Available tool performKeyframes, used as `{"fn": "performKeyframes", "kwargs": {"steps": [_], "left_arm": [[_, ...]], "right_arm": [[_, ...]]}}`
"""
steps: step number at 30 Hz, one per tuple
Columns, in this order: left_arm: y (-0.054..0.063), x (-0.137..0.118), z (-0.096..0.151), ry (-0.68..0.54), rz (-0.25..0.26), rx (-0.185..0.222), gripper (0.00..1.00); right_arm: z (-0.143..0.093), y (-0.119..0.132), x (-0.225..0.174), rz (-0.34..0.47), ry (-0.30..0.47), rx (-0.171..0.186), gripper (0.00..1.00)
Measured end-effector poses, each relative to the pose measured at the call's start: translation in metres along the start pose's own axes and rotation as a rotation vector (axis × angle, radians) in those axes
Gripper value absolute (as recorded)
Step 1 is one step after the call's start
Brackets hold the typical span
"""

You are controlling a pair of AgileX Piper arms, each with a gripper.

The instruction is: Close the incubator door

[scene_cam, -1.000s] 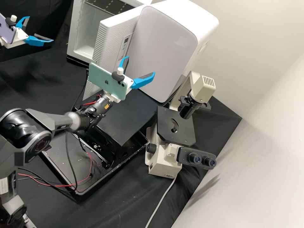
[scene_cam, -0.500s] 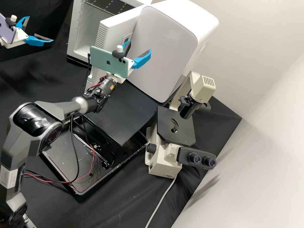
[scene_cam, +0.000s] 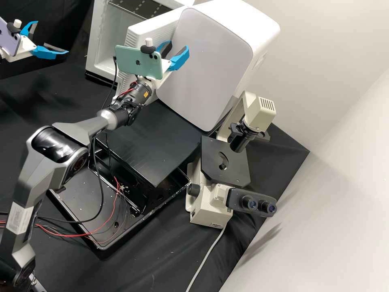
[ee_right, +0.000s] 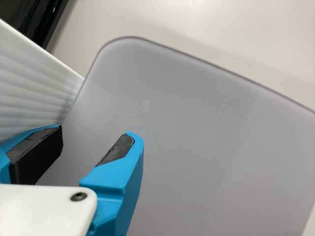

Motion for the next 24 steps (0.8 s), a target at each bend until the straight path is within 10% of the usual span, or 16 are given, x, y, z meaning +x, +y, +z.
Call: {"fn": "performKeyframes", "kwargs": {"steps": [16, 24], "left_arm": [[0.0, 0.0, 0.0, 0.0, 0.0, 0.0, 1.0], [0.0, 0.0, 0.0, 0.0, 0.0, 0.0, 1.0]], "right_arm": [[-0.033, -0.012, 0.02, -0.073, 0.029, 0.022, 0.0], [-0.071, -0.017, 0.036, -0.109, 0.081, -0.03, 0.0]]}}
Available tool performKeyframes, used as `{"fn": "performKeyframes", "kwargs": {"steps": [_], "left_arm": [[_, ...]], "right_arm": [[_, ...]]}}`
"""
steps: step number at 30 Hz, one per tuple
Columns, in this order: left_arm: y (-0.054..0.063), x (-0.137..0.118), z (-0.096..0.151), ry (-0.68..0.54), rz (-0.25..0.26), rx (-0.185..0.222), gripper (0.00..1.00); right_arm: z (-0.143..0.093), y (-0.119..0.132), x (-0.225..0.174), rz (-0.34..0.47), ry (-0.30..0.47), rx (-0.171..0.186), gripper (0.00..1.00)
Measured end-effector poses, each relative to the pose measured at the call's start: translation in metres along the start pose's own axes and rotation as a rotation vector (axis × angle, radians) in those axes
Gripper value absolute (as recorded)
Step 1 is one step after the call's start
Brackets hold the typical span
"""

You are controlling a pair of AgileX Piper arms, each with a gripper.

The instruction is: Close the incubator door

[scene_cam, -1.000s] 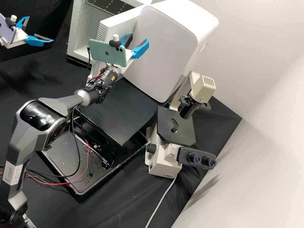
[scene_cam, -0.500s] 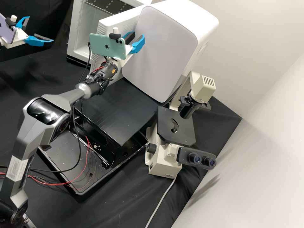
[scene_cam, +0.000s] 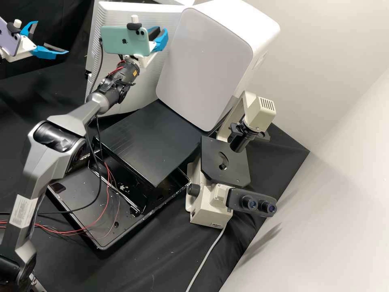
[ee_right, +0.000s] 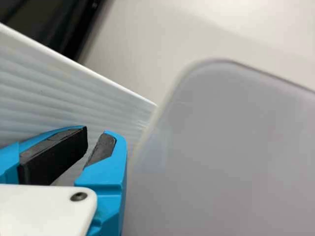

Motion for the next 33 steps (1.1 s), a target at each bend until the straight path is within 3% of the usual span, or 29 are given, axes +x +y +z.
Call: {"fn": "performKeyframes", "kwargs": {"steps": [5, 9, 13, 14, 15, 16, 17, 20, 21, 22, 28, 33], "left_arm": [[0.0, 0.0, 0.0, 0.0, 0.0, 0.0, 1.0], [0.0, 0.0, 0.0, 0.0, 0.0, 0.0, 1.0], [0.0, 0.0, 0.0, 0.0, 0.0, 0.0, 1.0], [0.0, 0.0, 0.0, 0.0, 0.0, 0.0, 1.0], [0.0, 0.0, 0.0, 0.0, 0.0, 0.0, 1.0], [0.0, 0.0, 0.0, 0.0, 0.0, 0.0, 1.0], [0.0, 0.0, 0.0, 0.0, 0.0, 0.0, 1.0], [0.0, 0.0, 0.0, 0.0, 0.0, 0.0, 1.0], [0.0, 0.0, 0.0, 0.0, 0.0, 0.0, 1.0], [0.0, 0.0, 0.0, 0.0, 0.0, 0.0, 1.0], [0.0, 0.0, 0.0, 0.0, 0.0, 0.0, 1.0], [0.0, 0.0, 0.0, 0.0, 0.0, 0.0, 1.0]], "right_arm": [[-0.006, 0.002, 0.014, -0.002, -0.008, -0.033, 0.0], [-0.004, 0.003, 0.026, 0.005, -0.038, -0.01, 0.0], [0.001, 0.0, 0.038, 0.008, -0.08, -0.016, 0.0], [0.002, -0.001, 0.04, 0.002, -0.09, -0.035, 0.0], [0.003, -0.003, 0.043, -0.005, -0.103, -0.019, 0.0], [0.005, -0.005, 0.046, -0.02, -0.108, -0.043, 0.0], [0.007, -0.01, 0.048, -0.033, -0.117, -0.025, 0.0], [0.007, -0.015, 0.056, -0.046, -0.112, -0.036, 0.0], [0.008, -0.017, 0.058, -0.049, -0.11, -0.06, 0.0], [0.01, -0.021, 0.06, -0.051, -0.109, -0.043, 0.0], [0.017, -0.03, 0.065, -0.036, -0.074, -0.093, 0.0], [0.018, -0.029, 0.065, -0.025, -0.065, -0.101, 0.0]]}}
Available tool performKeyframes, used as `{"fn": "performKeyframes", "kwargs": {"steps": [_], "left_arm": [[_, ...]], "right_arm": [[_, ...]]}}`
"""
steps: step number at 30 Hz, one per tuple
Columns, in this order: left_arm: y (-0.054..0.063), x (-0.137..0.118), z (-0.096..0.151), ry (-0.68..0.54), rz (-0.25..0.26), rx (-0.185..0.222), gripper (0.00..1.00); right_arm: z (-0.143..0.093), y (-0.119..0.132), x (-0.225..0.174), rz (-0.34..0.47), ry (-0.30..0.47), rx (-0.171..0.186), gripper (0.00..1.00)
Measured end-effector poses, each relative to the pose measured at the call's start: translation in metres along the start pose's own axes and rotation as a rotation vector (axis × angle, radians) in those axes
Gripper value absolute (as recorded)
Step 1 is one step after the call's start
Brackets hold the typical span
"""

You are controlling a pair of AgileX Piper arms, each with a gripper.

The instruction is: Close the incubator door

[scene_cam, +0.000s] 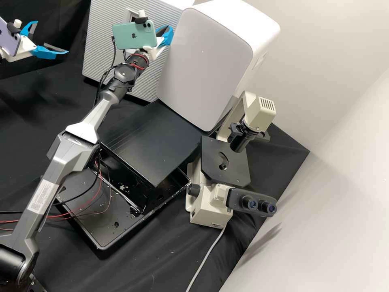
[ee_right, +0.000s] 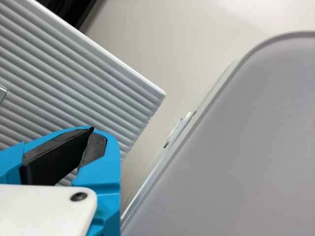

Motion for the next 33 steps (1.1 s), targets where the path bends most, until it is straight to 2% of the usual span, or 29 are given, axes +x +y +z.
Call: {"fn": "performKeyframes", "kwargs": {"steps": [5, 8, 9, 10, 11, 13, 14, 15, 17, 20, 24, 27, 33], "left_arm": [[0.0, 0.0, 0.0, 0.0, 0.0, 0.0, 1.0], [0.0, 0.0, 0.0, 0.0, 0.0, 0.0, 1.0], [0.0, 0.0, 0.0, 0.0, 0.0, 0.0, 1.0], [0.0, 0.0, 0.0, 0.0, 0.0, 0.0, 1.0], [0.0, 0.0, 0.0, 0.0, 0.0, 0.0, 1.0], [0.0, 0.0, 0.0, 0.0, 0.0, 0.0, 1.0], [0.0, 0.0, 0.0, 0.0, 0.0, 0.0, 1.0], [0.0, 0.0, 0.0, 0.0, 0.0, 0.0, 1.0], [0.0, 0.0, 0.0, 0.0, 0.0, 0.0, 1.0], [0.0, 0.0, 0.0, 0.0, 0.0, 0.0, 1.0], [0.0, 0.0, 0.0, 0.0, 0.0, 0.0, 1.0], [0.0, 0.0, 0.0, 0.0, 0.0, 0.0, 1.0], [0.0, 0.0, 0.0, 0.0, 0.0, 0.0, 1.0]], "right_arm": [[0.0, 0.0, 0.0, 0.001, 0.0, 0.003, 0.0], [0.001, -0.005, -0.001, -0.028, -0.007, 0.008, 0.0], [0.001, -0.003, -0.003, -0.041, -0.01, 0.036, 0.0], [0.003, -0.011, -0.005, -0.077, -0.022, 0.041, 0.0], [0.005, -0.014, -0.01, -0.117, -0.034, 0.014, 0.0], [0.007, -0.016, -0.02, -0.145, -0.057, 0.008, 0.0], [0.008, -0.016, -0.026, -0.145, -0.066, 0.038, 0.0], [0.008, -0.014, -0.031, -0.138, -0.06, 0.004, 0.0], [0.007, -0.007, -0.044, -0.082, -0.037, 0.014, 0.0], [0.0, 0.016, -0.067, 0.053, 0.042, 0.111, 0.0], [-0.008, 0.04, -0.099, 0.165, 0.136, 0.147, 0.0], [-0.009, 0.047, -0.122, 0.209, 0.179, 0.183, 0.0], [0.01, 0.048, -0.175, 0.247, 0.196, 0.221, 0.0]]}}
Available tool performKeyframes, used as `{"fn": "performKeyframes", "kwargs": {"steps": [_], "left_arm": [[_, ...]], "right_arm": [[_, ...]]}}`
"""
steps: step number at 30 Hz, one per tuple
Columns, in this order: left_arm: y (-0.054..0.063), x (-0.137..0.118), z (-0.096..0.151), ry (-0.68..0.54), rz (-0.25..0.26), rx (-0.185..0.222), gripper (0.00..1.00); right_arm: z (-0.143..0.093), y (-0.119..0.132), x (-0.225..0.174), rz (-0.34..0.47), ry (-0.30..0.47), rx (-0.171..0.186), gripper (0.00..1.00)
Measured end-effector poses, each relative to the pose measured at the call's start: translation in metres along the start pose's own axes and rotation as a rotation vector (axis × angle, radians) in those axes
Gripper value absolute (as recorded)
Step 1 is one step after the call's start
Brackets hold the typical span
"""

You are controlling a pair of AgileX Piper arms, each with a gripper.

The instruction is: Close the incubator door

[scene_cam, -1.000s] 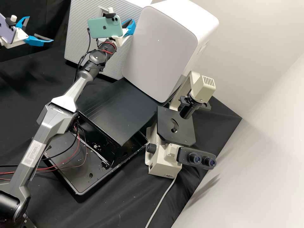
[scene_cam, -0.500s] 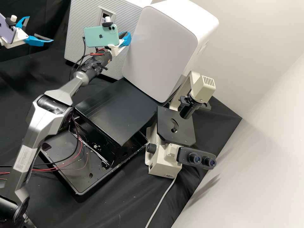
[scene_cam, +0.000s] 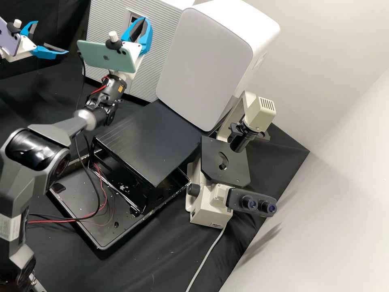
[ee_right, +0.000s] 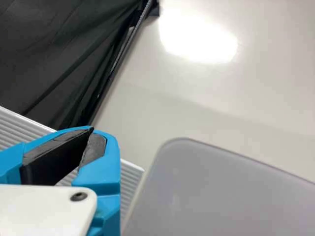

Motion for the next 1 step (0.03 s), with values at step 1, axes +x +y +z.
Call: {"fn": "performKeyframes", "kwargs": {"steps": [1], "left_arm": [[0.0, 0.0, 0.0, 0.0, 0.0, 0.0, 1.0]], "right_arm": [[0.0025, 0.0031, -0.0087, 0.006, -0.002, 0.008, 0.0]]}}
